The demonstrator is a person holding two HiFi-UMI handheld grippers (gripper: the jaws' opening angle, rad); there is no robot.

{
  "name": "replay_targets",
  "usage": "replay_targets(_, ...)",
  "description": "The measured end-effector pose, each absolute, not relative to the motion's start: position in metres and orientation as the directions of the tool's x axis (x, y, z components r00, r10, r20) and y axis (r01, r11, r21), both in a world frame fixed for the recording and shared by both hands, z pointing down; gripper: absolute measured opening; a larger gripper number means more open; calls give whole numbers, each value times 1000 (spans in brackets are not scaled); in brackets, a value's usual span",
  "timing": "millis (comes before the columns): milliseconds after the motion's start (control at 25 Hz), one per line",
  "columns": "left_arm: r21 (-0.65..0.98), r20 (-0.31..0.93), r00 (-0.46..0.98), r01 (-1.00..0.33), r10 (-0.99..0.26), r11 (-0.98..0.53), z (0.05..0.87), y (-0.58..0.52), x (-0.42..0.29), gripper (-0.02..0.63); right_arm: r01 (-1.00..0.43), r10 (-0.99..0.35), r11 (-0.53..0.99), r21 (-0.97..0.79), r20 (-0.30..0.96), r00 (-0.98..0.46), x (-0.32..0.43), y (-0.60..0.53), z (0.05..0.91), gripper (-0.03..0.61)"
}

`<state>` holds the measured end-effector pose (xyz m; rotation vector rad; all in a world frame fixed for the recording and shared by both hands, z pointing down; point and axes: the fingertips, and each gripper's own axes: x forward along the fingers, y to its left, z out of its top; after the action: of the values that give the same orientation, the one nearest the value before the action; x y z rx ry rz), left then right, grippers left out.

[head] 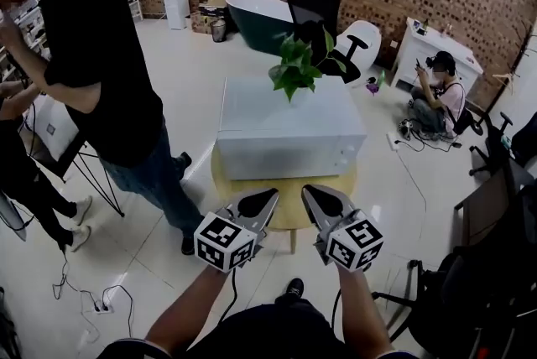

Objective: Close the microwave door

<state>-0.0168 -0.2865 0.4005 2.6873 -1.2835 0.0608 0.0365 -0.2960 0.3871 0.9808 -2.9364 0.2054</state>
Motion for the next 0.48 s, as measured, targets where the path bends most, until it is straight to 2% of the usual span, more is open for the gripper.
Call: replay_targets(480,129,103,637,-770,-764,-625,398,-273,-12,11,-611,-605,787,-87,92,-791,39,-284,382,0)
